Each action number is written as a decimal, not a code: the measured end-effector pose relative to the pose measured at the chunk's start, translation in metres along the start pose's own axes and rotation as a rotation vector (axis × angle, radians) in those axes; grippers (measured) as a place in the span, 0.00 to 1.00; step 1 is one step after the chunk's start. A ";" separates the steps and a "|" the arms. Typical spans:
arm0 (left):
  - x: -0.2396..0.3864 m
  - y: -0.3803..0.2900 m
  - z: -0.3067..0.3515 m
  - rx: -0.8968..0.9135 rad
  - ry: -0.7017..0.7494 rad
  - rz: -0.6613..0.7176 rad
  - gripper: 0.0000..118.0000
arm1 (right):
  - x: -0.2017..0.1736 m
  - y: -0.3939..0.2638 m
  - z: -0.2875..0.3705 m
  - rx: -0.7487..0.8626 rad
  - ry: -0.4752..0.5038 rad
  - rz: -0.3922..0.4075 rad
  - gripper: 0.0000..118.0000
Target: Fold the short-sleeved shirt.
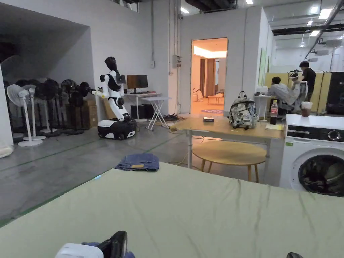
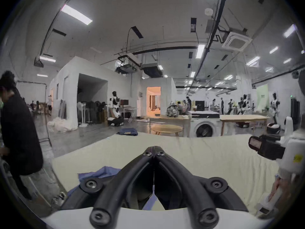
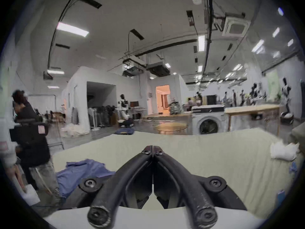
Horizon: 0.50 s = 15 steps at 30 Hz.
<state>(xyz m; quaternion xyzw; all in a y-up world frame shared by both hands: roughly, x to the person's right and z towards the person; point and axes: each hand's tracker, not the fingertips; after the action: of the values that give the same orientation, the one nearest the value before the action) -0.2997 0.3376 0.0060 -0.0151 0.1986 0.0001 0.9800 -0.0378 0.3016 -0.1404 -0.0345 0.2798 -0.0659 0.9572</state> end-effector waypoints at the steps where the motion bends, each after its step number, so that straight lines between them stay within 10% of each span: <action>1: -0.006 -0.001 0.002 0.001 -0.010 0.002 0.00 | -0.004 -0.002 -0.003 -0.012 -0.002 0.015 0.00; 5: -0.034 -0.010 0.005 -0.050 0.006 -0.058 0.01 | -0.009 -0.009 -0.004 -0.038 0.034 0.064 0.00; 8: -0.058 -0.022 -0.014 -0.184 0.008 -0.200 0.40 | -0.005 -0.017 0.000 -0.049 0.043 0.083 0.00; 15: -0.099 -0.097 -0.127 -0.601 -0.125 -0.093 0.62 | 0.019 -0.044 -0.008 -0.182 -0.022 0.034 0.00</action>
<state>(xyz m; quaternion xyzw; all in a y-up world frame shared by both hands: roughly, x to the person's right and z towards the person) -0.4397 0.2379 -0.0694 -0.3134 0.1282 0.0148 0.9408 -0.0307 0.2553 -0.1527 -0.1174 0.2744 -0.0237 0.9541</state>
